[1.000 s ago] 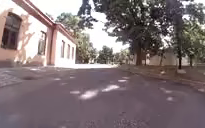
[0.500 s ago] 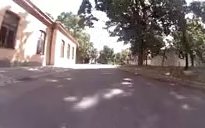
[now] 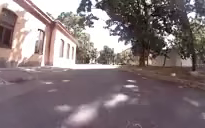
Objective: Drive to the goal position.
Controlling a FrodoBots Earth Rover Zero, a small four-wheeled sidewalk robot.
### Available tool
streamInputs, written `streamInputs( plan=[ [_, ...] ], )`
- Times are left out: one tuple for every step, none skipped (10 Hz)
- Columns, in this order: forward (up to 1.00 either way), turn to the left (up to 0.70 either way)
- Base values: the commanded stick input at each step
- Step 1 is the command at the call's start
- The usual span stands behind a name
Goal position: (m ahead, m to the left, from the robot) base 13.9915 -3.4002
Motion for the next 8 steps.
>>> streamInputs(
  plan=[
    [0.85,0.0],
    [0.85,0.0],
    [0.85,0.0],
    [0.85,0.0],
    [0.85,0.0],
    [0.85,0.0],
    [0.85,0.0],
    [0.85,0.0]
  ],
)
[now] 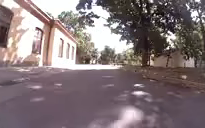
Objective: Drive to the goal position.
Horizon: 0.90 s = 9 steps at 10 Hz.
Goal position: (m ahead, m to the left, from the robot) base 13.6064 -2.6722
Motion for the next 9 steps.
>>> streamInputs(
  plan=[
    [0.85,0.0],
    [0.85,0.0],
    [0.85,0.0],
    [0.85,0.0],
    [0.85,0.0],
    [0.85,0.0],
    [0.85,0.0],
    [0.85,0.0],
    [0.85,0.0]
  ],
)
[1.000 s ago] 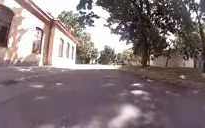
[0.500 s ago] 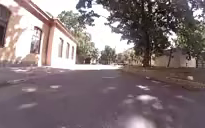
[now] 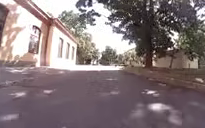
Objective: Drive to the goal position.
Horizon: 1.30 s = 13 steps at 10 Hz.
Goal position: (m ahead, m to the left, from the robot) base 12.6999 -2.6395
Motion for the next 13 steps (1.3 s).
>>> streamInputs(
  plan=[
    [0.85,0.0],
    [0.85,0.0],
    [0.85,0.0],
    [0.85,0.0],
    [0.85,0.0],
    [0.85,0.0],
    [0.85,0.0],
    [0.85,0.0],
    [0.85,0.0],
    [0.85,0.0],
    [0.85,0.0],
    [0.85,0.0],
    [0.85,0.0]
  ],
)
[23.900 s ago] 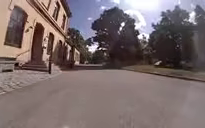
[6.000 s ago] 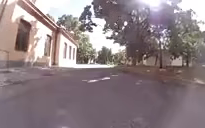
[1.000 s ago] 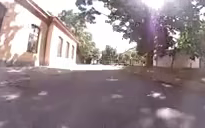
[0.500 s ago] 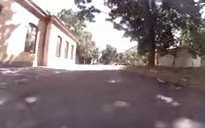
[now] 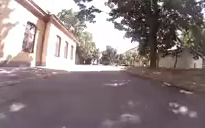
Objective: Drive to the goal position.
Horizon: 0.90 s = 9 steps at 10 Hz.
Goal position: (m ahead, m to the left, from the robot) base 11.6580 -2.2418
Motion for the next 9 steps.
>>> streamInputs(
  plan=[
    [0.85,0.0],
    [0.85,0.0],
    [0.85,0.0],
    [0.85,0.0],
    [0.85,0.0],
    [0.85,0.0],
    [0.85,0.0],
    [0.85,0.0],
    [0.85,0.0]
  ],
)
